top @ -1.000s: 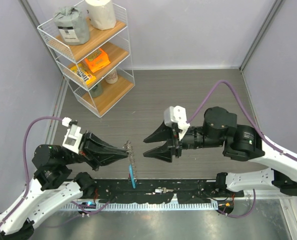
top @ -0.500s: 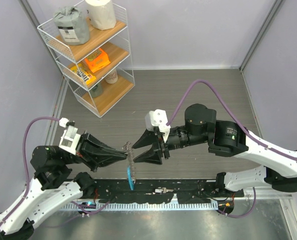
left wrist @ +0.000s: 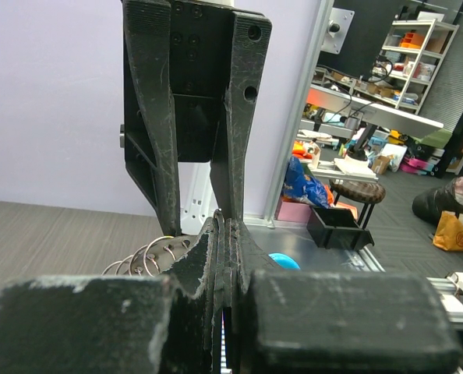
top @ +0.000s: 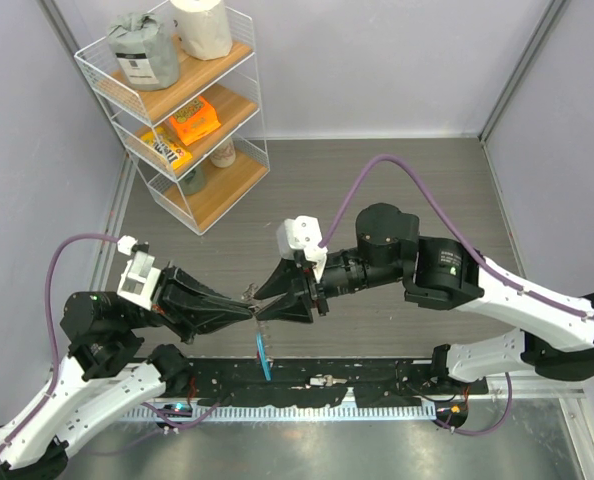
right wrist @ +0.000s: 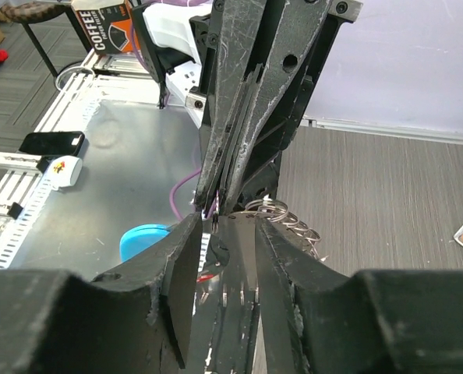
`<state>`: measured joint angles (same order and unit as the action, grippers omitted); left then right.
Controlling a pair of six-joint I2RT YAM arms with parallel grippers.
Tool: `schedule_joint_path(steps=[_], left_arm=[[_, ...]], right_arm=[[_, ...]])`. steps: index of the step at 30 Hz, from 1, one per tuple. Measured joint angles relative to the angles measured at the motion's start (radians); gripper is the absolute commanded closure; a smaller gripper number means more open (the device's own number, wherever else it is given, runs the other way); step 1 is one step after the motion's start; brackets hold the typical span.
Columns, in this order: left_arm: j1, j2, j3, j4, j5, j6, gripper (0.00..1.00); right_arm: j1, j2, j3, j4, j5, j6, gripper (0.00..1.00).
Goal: Put the keys on the keyring
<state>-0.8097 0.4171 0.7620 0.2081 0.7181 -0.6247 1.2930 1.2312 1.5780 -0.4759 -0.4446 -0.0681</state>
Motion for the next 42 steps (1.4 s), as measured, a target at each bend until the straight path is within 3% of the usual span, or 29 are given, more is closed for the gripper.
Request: schedule_joint_path(steps=[3,6,13,20,25,42], left_arm=[[0.0,0.0,0.0,0.0,0.0,0.001,1.0],[0.0,0.0,0.0,0.0,-0.002,0.003,1.0],[0.0,0.0,0.0,0.003,-0.007,0.004,1.0],[0.0,-0.013,-0.002,-0.006,0.012,0.008,0.7],[0.0,-0.096,-0.021,0.024,0.044,0.008,0.58],[0.0,-0.111,-0.123,0.17,0.123,-0.046,0.55]], right_arm=[[0.001,0.01,0.005,0.0,-0.003,0.0,0.69],[0.002,0.013,0.006,0.0,-0.01,-0.002,0.94],[0.008,0.013,0.011,-0.007,-0.023,0.005,0.94],[0.008,-0.021,-0.048,0.016,-0.058,-0.009,0.94],[0.008,-0.087,-0.123,-0.029,-0.153,-0.034,0.94],[0.008,-0.154,-0.115,-0.241,-0.709,-0.254,0.94]])
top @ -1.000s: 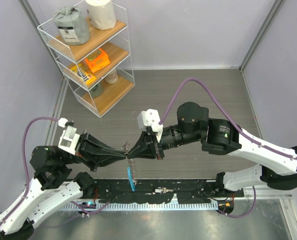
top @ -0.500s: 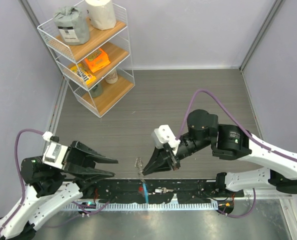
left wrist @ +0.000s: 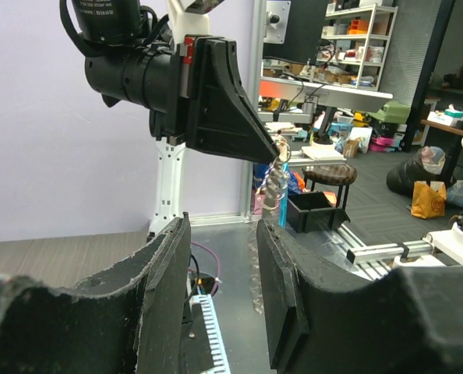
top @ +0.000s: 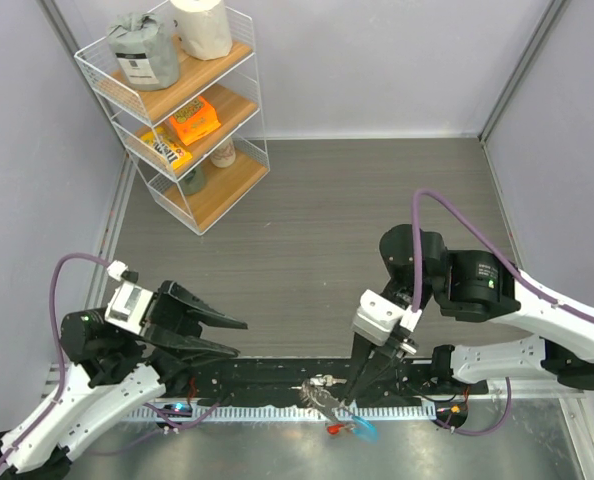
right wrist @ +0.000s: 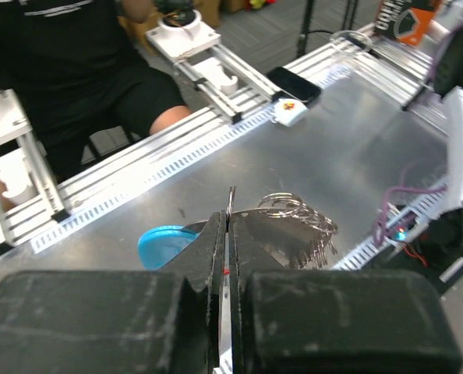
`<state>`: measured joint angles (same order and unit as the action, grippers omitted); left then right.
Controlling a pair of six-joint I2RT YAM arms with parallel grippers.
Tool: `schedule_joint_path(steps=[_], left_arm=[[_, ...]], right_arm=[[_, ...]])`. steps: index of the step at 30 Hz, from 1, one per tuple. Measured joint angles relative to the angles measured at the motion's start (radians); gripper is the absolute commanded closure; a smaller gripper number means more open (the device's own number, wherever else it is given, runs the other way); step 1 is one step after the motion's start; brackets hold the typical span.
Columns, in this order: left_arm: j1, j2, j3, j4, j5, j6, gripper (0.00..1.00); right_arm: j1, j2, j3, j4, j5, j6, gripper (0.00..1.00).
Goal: Put the keys on the keyring
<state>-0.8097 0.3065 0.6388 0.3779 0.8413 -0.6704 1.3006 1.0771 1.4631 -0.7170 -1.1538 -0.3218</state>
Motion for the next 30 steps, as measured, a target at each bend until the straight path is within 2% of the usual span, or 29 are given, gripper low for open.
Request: schedule_joint_path(steps=[9,12,16,20,30], left_arm=[[0.0,0.037,-0.033,0.078,0.024,-0.029,0.54],[0.0,0.061,-0.034,0.108,0.032,-0.042,0.54],[0.0,0.088,-0.034,0.14,0.035,-0.064,0.54],[0.0,0.108,-0.034,0.16,0.036,-0.083,0.54],[0.0,0.12,-0.034,0.172,0.037,-0.097,0.54]], right_arm=[[0.0,-0.031,-0.014,-0.017,-0.201,-0.036,0.94],[0.0,-0.078,-0.083,0.077,-0.229,0.051,0.94],[0.0,-0.152,-0.219,0.314,-0.244,0.26,0.94],[0.0,-0.167,-0.246,0.422,-0.245,0.353,0.94],[0.0,-0.174,-0.252,0.481,-0.229,0.403,0.94]])
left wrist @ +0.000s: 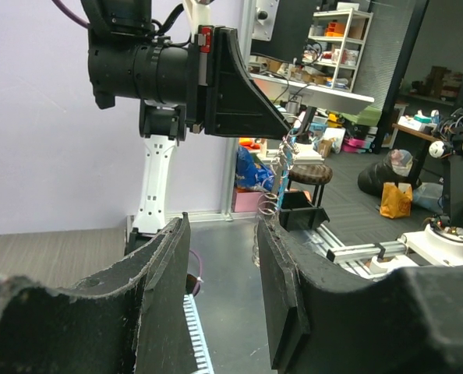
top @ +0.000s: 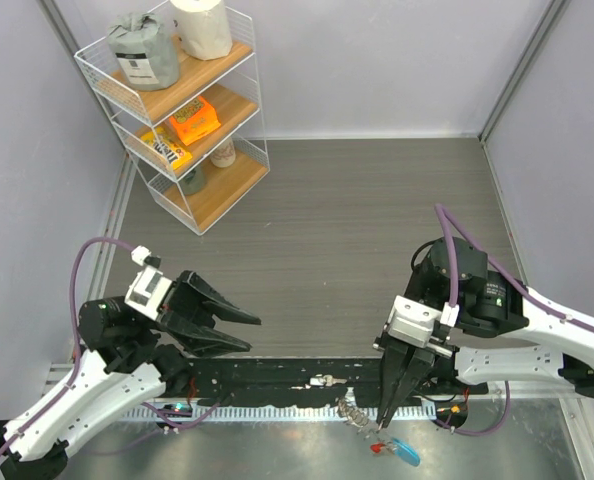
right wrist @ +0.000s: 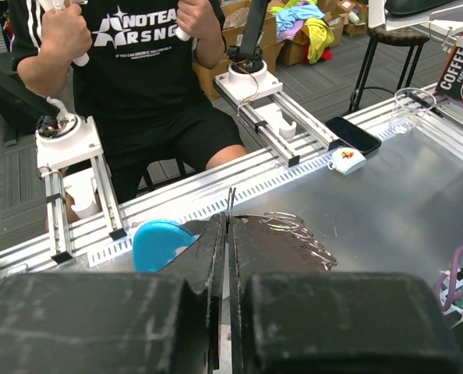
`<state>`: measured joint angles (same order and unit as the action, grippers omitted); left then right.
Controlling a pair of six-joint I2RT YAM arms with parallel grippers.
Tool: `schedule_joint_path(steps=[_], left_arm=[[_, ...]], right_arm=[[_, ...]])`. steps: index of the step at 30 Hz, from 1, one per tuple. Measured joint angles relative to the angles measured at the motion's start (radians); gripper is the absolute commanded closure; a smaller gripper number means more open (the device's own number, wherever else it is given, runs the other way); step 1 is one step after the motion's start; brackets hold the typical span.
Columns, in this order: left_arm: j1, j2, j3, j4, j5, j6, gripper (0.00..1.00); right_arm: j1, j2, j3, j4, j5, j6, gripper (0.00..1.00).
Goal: Put the keys on the keyring
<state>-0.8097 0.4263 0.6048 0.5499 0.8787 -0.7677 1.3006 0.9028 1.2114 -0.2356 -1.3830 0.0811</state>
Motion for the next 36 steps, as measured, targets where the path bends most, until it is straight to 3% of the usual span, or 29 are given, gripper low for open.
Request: schedule_joint_path(steps=[27,32,36], left_arm=[[0.0,-0.003,0.0,-0.001,0.011,-0.01,0.54],[0.0,-0.019,0.0,-0.048,0.002,0.016,0.54],[0.0,-0.03,0.006,-0.188,-0.055,0.09,0.53]], right_arm=[[0.0,0.001,-0.005,-0.012,0.06,-0.003,0.94],[0.0,0.003,0.015,-0.141,0.195,-0.077,0.94],[0.0,-0.006,0.023,-0.261,0.434,-0.101,0.94]])
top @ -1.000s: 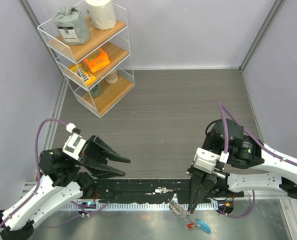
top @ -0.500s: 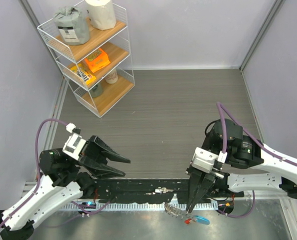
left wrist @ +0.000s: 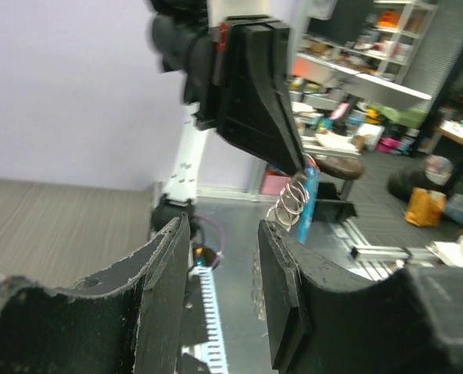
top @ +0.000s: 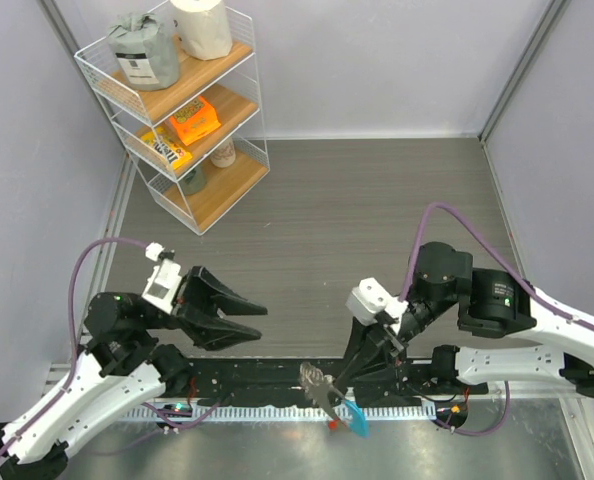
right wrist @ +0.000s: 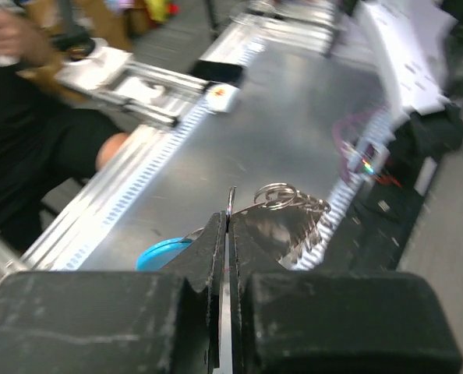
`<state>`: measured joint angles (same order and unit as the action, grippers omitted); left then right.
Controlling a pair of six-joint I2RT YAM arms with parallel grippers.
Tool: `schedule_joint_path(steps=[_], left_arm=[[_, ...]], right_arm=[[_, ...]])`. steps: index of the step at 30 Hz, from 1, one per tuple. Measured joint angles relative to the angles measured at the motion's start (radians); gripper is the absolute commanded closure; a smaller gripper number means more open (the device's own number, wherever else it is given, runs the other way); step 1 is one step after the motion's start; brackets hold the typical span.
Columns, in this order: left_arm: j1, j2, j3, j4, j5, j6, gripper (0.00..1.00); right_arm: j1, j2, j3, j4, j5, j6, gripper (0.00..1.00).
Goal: Put the keys on the keyring
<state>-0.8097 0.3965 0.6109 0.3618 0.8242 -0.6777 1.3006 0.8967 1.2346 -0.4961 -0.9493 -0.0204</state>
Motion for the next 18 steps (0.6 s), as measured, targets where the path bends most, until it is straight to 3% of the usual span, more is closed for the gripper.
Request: schedule_joint_path(steps=[5,9,18], left_arm=[[0.0,0.042,0.014,-0.197,-0.135,0.086,0.49],[0.0,0.151,0.01,-0.286,-0.205,0.108,0.47],[-0.04,0.388,-0.173,-0.286,-0.173,0.039,0.41]], right_arm=[[0.0,-0.063,-0.03,-0.129,0.311,0.024,0.94],[0.0,-0.169,-0.061,-0.195,0.472,0.068,0.94],[0.0,-0.299,-0.064,-0.292,0.647,0.152,0.94]])
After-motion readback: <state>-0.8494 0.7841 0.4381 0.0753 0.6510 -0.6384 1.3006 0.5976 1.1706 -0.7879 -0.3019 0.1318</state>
